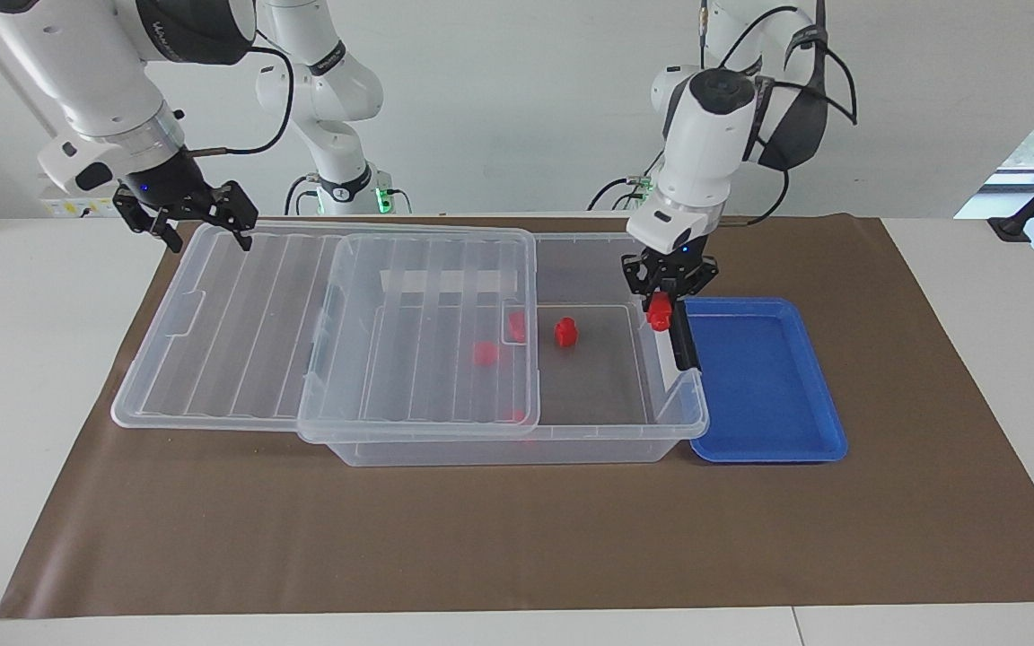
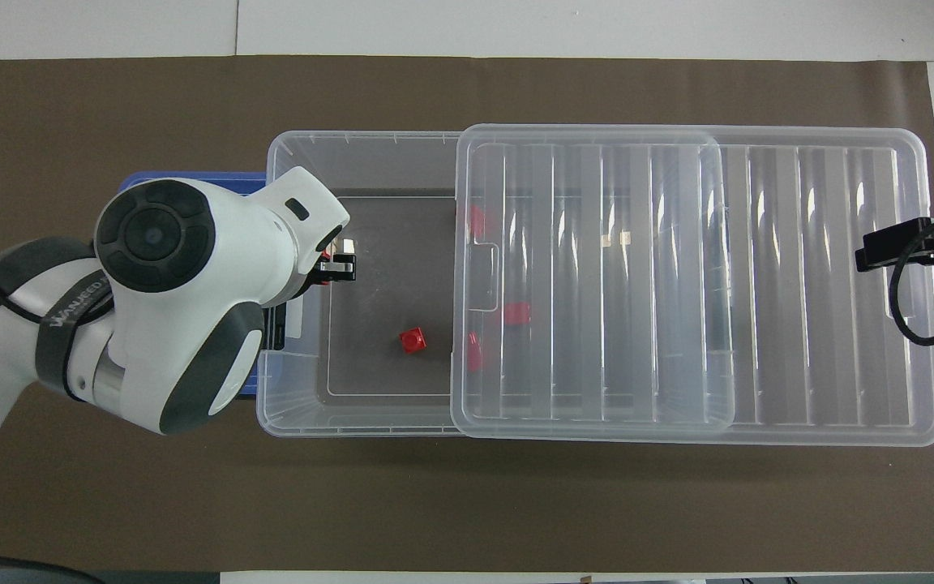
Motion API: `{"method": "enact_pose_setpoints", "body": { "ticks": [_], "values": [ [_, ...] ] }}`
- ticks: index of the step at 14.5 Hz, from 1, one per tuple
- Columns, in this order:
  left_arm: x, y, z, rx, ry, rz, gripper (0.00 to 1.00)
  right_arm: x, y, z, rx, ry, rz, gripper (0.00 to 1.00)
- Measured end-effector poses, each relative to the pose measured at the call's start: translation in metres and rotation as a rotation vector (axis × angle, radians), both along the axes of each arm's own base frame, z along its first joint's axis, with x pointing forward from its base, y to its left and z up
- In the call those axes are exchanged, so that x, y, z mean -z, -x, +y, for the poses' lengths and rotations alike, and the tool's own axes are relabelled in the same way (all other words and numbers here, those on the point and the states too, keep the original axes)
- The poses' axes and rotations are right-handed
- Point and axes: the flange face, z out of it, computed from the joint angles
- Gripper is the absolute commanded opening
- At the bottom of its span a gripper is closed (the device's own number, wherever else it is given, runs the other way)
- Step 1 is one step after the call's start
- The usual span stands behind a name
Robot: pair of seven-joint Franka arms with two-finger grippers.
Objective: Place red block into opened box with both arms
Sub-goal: 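Carry the red block with the left gripper over the open box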
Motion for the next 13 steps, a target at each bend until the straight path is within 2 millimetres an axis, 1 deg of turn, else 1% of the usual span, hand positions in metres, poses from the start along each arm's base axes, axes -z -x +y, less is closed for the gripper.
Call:
{"method": "enact_pose_setpoints", "body": {
  "ticks": [2, 3, 7, 10, 12, 13],
  "values": [
    [0.037, -0.004, -0.024, -0.012, 0.015, 0.011, 0.0, 0.0, 0.0, 0.005, -0.009, 0.0, 0.0, 1.0],
    [0.051, -0.006, -0.031, -0.013, 0.02, 0.014, 0.0, 0.0, 0.0, 0.006, -0.012, 0.0, 0.0, 1.0],
    [0.09, -0.016, -0.039, -0.013, 0.032, 0.018, 0.0, 0.0, 0.0, 0.007, -0.012, 0.0, 0.0, 1.0],
    [0.127, -0.015, -0.054, 0.002, 0.026, 0.025, 0.0, 0.001, 0.0, 0.007, -0.012, 0.0, 0.004, 1.0],
    [0.147, -0.018, -0.055, -0.003, 0.027, 0.033, 0.0, 0.002, 0.0, 0.007, -0.012, 0.0, 0.006, 1.0],
    [0.152, -0.019, -0.053, -0.006, 0.025, 0.037, 0.0, 0.003, 0.0, 0.007, -0.012, 0.0, 0.007, 1.0]
  ]
}}
